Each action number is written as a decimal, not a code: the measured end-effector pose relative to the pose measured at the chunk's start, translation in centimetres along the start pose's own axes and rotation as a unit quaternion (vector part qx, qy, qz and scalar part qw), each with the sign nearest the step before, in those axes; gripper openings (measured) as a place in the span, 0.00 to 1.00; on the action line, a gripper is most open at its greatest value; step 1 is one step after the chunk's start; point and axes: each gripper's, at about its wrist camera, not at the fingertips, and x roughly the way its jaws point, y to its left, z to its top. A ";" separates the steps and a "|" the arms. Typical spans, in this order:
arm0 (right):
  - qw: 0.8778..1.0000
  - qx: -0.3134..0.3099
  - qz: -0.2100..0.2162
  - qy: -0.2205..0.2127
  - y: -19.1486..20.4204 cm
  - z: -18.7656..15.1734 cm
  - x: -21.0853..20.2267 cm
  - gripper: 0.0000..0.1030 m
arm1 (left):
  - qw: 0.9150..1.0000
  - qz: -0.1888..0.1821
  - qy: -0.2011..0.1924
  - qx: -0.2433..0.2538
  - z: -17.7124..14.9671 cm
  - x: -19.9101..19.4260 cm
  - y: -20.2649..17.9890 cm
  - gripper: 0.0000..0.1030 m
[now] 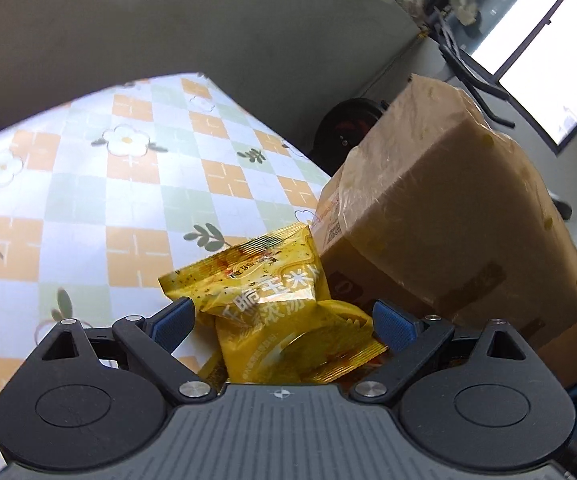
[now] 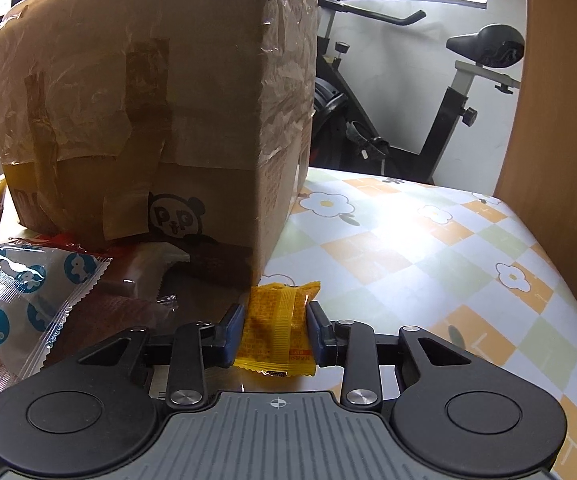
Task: Organize snacks
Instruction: 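Close right tool on the small orange packet while left tool grasps the yellow bag, then lift both held snacks and carry them over the cardboard box, then open both tools to drop the snacks into the box, then move left tool to a gold foil packet while right tool reaches a white-blue packet, then close right tool on the white-blue packet while left tool lowers onto the gold packet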
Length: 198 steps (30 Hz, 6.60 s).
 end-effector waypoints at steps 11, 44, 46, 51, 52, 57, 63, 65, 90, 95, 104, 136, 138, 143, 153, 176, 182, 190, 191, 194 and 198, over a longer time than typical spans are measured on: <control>1.000 0.001 0.002 -0.003 0.3 -0.1 -0.2 0.30 | 0.991 0.020 0.023 -0.132 0.3 3.4 0.7 0.94; 1.000 0.022 0.014 -0.001 -1.0 -0.1 0.6 0.30 | 0.997 0.017 -0.051 0.047 1.0 -0.8 0.9 0.74; 1.000 0.023 0.013 -0.004 -1.0 -0.1 0.5 0.30 | 0.995 0.015 -0.068 0.073 0.9 -2.0 0.5 0.74; 1.000 0.020 0.014 -0.014 -0.8 -0.3 -0.1 0.30 | 0.988 0.014 -0.090 0.124 0.6 -3.7 -0.8 0.74; 1.000 0.020 0.013 -0.014 -0.8 -0.3 -0.2 0.29 | 0.987 0.012 -0.091 0.131 0.7 -3.8 -1.1 0.74; 0.999 0.025 0.014 -0.028 -0.8 -0.2 -2.1 0.29 | 0.981 -0.003 -0.107 0.162 1.2 -5.2 -2.4 0.74; 0.997 0.040 0.013 -0.063 -1.6 0.3 -5.8 0.29 | 0.973 -0.040 -0.126 0.189 2.5 -7.0 -4.6 0.74; 0.996 0.035 0.009 -0.084 -1.8 1.3 -7.2 0.29 | 0.968 -0.059 -0.136 0.201 3.1 -7.5 -5.9 0.74; 0.976 0.037 0.097 -0.194 0.8 21.0 -9.4 0.29 | 0.949 -0.118 -0.124 0.266 9.7 0.2 -20.4 0.75; 0.983 0.039 0.094 -0.155 2.1 22.2 -5.8 0.29 | 0.938 -0.094 -0.111 0.316 9.5 3.1 -22.5 0.75; 0.988 0.040 0.083 -0.125 3.3 20.8 -3.6 0.40 | 0.940 -0.074 -0.076 0.326 9.6 5.9 -21.5 0.88; 0.986 0.092 0.089 -0.105 2.9 6.7 -9.4 0.46 | 0.968 0.014 -0.117 0.224 3.5 -5.9 -3.8 0.87; 0.988 0.082 0.100 -0.088 4.4 5.5 -8.8 0.47 | 0.968 0.029 -0.113 0.224 2.6 -5.6 -3.2 0.86; 0.990 0.062 0.121 -0.048 6.8 3.8 -7.6 0.55 | 0.977 0.050 -0.088 0.188 1.0 -4.7 -1.7 0.85; 0.992 0.013 0.123 -0.014 9.4 2.9 -5.9 0.72 | 0.983 0.069 -0.047 0.165 -1.8 -3.7 -0.2 0.80; 0.993 0.042 0.110 -0.017 8.0 2.3 -5.7 0.61 | 0.984 0.074 -0.028 0.161 -3.2 -2.9 0.1 0.80; 0.992 0.035 0.116 -0.034 7.9 2.3 -6.3 0.51 | 0.984 0.077 -0.021 0.161 -3.5 -2.7 0.2 0.80; 0.986 0.093 0.113 -0.081 4.5 1.9 -7.4 0.50 | 0.984 0.076 -0.002 0.160 -4.2 -2.3 0.4 0.80; 0.985 0.104 0.108 -0.084 3.9 1.7 -7.3 0.50 | 0.984 0.076 0.001 0.164 -4.4 -2.1 0.2 0.80; 0.980 0.149 0.101 -0.080 2.1 0.9 -7.0 0.49 | 0.982 0.077 0.015 0.172 -5.1 -1.5 -0.1 0.80; 0.977 0.171 0.105 -0.075 1.4 -0.3 -6.7 0.49 | 0.980 0.087 0.026 0.179 -5.7 -0.7 -0.2 0.80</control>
